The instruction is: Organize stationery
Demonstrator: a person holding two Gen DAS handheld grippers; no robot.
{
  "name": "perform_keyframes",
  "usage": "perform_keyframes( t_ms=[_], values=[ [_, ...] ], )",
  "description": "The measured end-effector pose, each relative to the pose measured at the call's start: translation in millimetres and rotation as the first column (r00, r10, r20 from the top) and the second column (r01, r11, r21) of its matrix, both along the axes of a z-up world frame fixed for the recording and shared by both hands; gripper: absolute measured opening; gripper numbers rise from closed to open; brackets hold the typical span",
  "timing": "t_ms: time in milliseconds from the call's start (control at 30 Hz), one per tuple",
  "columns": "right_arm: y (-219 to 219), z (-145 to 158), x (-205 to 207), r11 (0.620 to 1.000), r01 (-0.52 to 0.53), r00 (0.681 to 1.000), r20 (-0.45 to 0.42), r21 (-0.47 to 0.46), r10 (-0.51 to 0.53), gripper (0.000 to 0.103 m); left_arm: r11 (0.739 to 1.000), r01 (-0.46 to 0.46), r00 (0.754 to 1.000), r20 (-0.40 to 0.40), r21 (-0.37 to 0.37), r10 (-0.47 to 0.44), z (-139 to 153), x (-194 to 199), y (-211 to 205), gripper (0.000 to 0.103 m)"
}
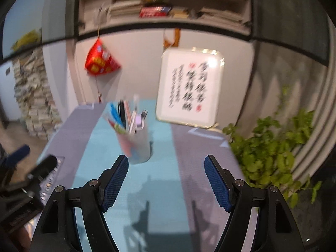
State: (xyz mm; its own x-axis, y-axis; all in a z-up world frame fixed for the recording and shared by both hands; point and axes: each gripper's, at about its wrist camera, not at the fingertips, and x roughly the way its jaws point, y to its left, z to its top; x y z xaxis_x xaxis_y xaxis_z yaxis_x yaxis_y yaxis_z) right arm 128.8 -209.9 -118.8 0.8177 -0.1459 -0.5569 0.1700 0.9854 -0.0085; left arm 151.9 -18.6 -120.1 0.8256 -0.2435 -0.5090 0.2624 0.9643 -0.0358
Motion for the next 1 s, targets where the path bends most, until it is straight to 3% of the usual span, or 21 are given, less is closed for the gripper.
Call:
perform_keyframes(
  t_ms=[133, 300, 500, 1000],
  values=[
    [-5, 29, -40, 1.0, 0.011, 0.998, 0.061, 0.028, -0.013, 0.08, 1.0, 0.003, 0.999, 0.053, 0.007, -0.003, 22, -32, -4, 0.085],
    [-10, 53, -77, 0.998, 0.026, 0.99, 0.137, 0.051, -0.033, 0.084, 1.0, -0.003, 0.992, 0.126, 0.012, 0.002, 50, -75, -10, 0.1],
    [-12, 71, -112, 0.998, 0.022, 0.98, 0.195, 0.058, -0.033, 0.085, 1.0, -0.005, 0.98, 0.2, -0.023, 0.01, 77, -112, -7, 0.102],
    [-16, 81, -148, 0.998, 0.035, 0.966, 0.253, 0.06, -0.049, 0.085, 1.0, -0.002, 0.964, 0.268, 0.007, 0.0, 85, -144, -14, 0.102]
  ],
)
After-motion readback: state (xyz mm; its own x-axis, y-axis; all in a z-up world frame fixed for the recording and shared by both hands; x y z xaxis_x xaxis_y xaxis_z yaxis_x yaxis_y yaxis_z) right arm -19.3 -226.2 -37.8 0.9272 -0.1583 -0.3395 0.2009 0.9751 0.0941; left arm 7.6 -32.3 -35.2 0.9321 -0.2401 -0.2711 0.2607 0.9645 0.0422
